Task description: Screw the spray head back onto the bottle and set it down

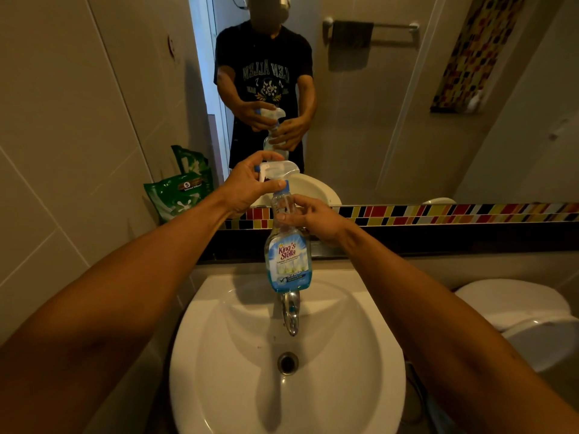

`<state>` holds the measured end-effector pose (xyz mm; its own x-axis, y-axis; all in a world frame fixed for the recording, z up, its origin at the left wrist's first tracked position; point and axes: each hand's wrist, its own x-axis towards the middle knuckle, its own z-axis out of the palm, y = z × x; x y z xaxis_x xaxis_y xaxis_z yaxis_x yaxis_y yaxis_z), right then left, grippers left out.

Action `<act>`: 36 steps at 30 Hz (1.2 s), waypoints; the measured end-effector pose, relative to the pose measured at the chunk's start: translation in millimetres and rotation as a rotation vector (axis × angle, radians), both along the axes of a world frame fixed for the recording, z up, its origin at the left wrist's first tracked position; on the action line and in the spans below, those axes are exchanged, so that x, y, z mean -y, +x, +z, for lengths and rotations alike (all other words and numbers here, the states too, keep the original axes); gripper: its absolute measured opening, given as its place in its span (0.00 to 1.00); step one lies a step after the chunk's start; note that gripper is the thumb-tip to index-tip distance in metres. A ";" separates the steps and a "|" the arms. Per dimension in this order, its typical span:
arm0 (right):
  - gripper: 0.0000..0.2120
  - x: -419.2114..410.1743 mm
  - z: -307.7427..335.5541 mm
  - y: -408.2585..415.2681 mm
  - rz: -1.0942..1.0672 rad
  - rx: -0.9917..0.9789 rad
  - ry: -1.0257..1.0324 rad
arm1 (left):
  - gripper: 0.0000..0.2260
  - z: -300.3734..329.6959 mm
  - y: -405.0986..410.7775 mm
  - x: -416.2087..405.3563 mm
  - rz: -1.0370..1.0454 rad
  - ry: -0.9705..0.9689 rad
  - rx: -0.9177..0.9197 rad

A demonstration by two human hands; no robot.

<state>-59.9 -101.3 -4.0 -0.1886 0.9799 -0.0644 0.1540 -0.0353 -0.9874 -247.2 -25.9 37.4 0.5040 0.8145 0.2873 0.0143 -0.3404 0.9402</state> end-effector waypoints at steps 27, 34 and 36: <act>0.24 -58.8 -47.1 104.0 -0.252 0.230 0.091 | 0.26 -137.9 107.0 17.1 0.201 -0.499 -0.159; 0.23 -78.9 -56.1 135.7 -0.227 0.243 0.092 | 0.20 -137.8 156.4 5.7 0.190 -0.506 -0.130; 0.24 -83.4 -59.9 143.0 -0.219 0.244 0.091 | 0.20 -140.7 165.5 2.5 0.204 -0.506 -0.111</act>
<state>83.1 -17.9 -63.9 0.0368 0.9993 0.0081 0.3850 -0.0067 -0.9229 -81.7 -28.4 -103.3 0.3262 0.9215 -0.2109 0.1408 0.1732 0.9748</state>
